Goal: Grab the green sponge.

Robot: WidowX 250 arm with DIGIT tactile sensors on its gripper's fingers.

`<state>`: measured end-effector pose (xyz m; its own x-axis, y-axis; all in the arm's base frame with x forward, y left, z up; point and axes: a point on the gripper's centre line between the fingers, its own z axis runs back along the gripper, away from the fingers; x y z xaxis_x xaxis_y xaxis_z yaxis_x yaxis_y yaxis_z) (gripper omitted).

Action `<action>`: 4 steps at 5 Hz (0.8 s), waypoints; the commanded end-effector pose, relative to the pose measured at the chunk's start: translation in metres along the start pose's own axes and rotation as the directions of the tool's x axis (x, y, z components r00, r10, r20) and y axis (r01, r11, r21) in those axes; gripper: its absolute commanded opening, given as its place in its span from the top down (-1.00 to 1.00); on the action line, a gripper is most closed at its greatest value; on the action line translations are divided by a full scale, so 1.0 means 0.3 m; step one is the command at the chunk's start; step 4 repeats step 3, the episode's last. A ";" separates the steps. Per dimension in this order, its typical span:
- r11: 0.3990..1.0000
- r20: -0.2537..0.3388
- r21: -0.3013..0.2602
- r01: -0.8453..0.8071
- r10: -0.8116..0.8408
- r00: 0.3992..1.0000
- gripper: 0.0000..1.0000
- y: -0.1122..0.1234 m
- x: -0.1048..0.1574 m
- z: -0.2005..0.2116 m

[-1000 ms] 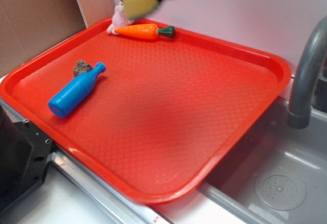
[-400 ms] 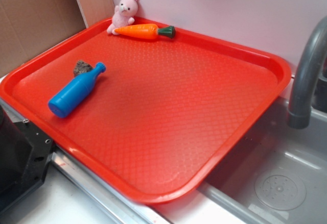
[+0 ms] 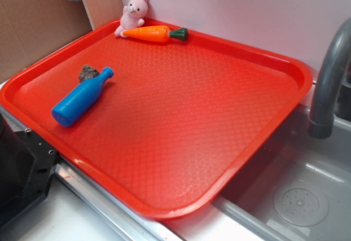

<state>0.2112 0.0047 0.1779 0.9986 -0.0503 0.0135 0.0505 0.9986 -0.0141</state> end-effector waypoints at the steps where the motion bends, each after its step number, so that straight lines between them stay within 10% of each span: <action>1: 1.000 0.021 -0.012 -0.018 0.019 1.000 1.00 0.021 0.054 0.008; 4: 0.999 -0.020 0.011 -0.052 0.052 0.998 1.00 0.030 0.066 -0.024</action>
